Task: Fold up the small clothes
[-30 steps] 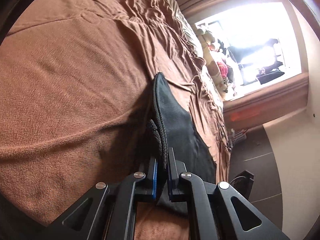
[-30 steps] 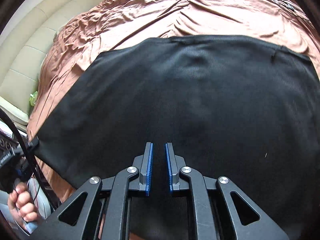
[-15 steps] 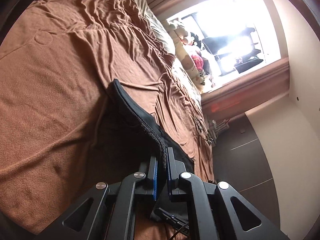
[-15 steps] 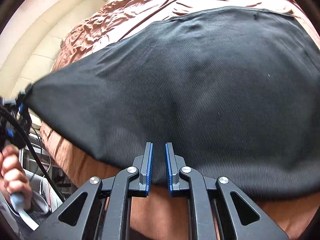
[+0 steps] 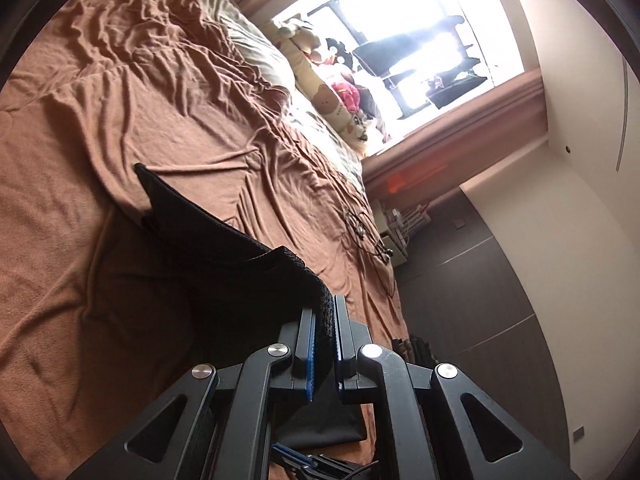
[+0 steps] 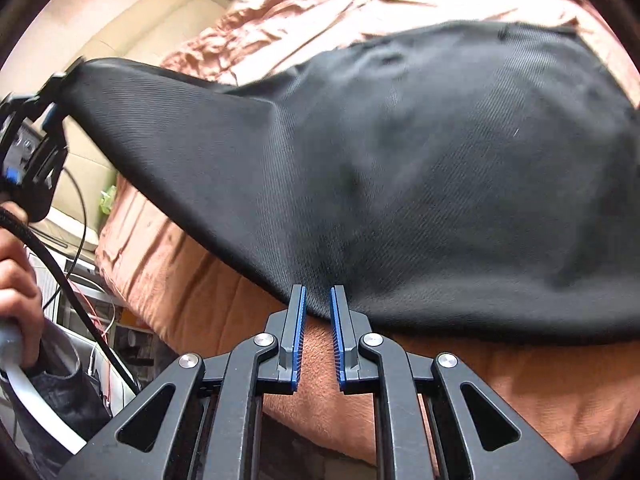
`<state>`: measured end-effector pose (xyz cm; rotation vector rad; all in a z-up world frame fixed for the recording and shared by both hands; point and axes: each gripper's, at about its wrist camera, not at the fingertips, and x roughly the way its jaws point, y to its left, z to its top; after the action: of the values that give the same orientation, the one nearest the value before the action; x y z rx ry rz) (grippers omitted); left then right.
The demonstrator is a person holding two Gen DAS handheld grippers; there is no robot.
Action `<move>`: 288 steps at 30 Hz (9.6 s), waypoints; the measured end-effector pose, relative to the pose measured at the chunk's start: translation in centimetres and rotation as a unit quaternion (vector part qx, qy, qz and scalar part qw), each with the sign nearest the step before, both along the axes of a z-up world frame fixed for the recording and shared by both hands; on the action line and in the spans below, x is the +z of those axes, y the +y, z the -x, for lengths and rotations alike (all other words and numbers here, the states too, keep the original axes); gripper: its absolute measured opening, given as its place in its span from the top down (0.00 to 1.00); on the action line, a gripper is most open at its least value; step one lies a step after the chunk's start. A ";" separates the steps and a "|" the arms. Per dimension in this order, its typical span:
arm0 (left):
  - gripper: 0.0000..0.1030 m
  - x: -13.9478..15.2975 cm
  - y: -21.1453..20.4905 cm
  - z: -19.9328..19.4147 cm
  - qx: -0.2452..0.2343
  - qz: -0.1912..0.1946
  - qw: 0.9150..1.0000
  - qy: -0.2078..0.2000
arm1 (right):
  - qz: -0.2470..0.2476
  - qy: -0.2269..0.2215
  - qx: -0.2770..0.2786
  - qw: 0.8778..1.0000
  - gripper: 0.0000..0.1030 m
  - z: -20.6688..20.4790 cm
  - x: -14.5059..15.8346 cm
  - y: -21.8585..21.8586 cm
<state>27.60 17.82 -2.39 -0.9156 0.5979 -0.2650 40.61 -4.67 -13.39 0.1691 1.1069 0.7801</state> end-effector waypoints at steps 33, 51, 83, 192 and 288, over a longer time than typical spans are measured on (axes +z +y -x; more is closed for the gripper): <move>0.93 -2.0 -22.6 -9.0 -0.240 -0.079 0.967 0.042 | -0.045 -0.059 -0.190 0.979 0.50 6.1 3.6 -22.8; 0.52 -8.7 -30.0 -9.8 -0.316 -0.098 0.934 0.132 | -0.040 -0.033 -0.181 0.982 0.50 6.2 2.8 -24.4; 0.24 -13.0 -11.9 -8.8 -0.120 -0.073 0.968 0.206 | 0.108 -0.085 -0.011 0.990 0.50 -0.2 2.0 -16.0; 0.49 -9.4 -23.7 -29.0 -0.225 -0.235 0.931 0.167 | -0.019 0.023 -0.137 0.990 0.97 2.4 -0.4 -23.2; 0.50 -13.4 -11.6 -25.9 -0.125 -0.260 0.935 0.206 | 0.043 -0.003 -0.178 0.983 0.52 0.7 1.4 -21.9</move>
<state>53.54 6.25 -15.76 -0.3746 1.1153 -0.1274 39.92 -26.61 -11.96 0.2824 1.0642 0.4131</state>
